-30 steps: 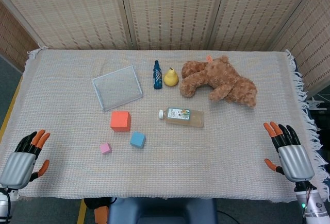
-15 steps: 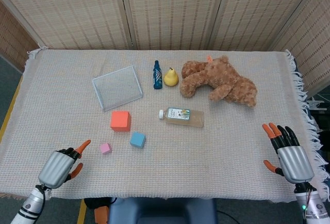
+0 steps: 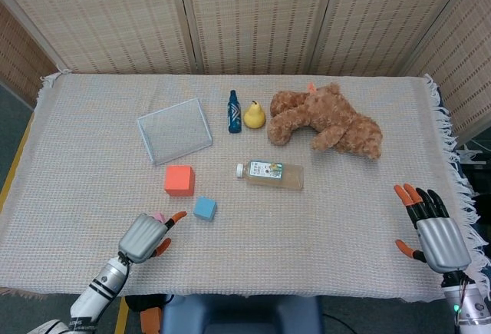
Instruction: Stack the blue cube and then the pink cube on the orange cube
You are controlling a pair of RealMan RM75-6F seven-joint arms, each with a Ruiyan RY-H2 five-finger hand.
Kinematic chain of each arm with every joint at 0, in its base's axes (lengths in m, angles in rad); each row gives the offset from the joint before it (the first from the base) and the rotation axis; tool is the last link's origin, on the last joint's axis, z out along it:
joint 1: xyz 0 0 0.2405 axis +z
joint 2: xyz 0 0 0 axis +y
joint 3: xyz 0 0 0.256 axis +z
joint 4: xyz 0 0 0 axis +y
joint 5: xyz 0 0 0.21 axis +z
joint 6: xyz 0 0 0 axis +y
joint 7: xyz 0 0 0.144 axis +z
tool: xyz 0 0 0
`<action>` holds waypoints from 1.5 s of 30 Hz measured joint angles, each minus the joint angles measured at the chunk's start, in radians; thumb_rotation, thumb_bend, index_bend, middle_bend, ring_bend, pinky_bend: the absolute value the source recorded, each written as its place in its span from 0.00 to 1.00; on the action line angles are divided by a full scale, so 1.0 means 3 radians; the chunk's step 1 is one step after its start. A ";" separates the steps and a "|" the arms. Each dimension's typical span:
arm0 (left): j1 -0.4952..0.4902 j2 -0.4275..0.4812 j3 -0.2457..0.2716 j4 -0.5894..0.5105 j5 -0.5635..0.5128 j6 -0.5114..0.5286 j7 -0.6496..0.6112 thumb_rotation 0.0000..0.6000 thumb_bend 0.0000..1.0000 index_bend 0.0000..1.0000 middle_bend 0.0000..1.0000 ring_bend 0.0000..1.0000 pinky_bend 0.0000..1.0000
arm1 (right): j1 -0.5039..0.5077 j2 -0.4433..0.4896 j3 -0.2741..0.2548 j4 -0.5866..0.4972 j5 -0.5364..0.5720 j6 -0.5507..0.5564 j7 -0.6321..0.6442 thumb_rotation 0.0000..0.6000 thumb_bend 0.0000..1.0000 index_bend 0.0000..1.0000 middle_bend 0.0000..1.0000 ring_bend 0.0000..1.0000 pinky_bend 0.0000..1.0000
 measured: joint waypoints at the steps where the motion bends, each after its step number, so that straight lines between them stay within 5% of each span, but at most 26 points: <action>1: -0.0043 -0.0047 -0.0033 0.0022 -0.0047 -0.0035 0.0037 1.00 0.39 0.17 1.00 1.00 1.00 | 0.0002 0.0010 0.0000 -0.0011 0.0011 -0.0008 0.0003 1.00 0.08 0.00 0.00 0.00 0.00; 12: -0.0403 -0.0402 -0.0270 0.0153 -0.0506 -0.0296 0.0439 1.00 0.39 0.19 1.00 1.00 1.00 | 0.0009 0.0034 0.0023 -0.0021 0.0085 -0.0047 0.0011 1.00 0.08 0.00 0.00 0.00 0.00; 27: -0.0673 -0.0691 -0.0298 0.0526 -0.0874 -0.0330 0.0815 1.00 0.39 0.17 1.00 1.00 1.00 | -0.0003 0.0091 0.0026 -0.0056 0.0116 -0.0050 0.0050 1.00 0.08 0.00 0.00 0.00 0.00; 36: -0.0687 -0.0733 -0.0246 0.0616 -0.0739 -0.0172 0.0535 1.00 0.38 0.59 1.00 1.00 1.00 | -0.0002 0.0096 0.0023 -0.0066 0.0122 -0.0063 0.0043 1.00 0.08 0.00 0.00 0.00 0.00; 45: -0.0584 -0.0686 -0.0196 0.0516 -0.0508 0.0199 0.0094 1.00 0.38 0.64 1.00 1.00 1.00 | 0.0004 0.0089 0.0012 -0.0071 0.0124 -0.0093 0.0010 1.00 0.08 0.00 0.00 0.00 0.00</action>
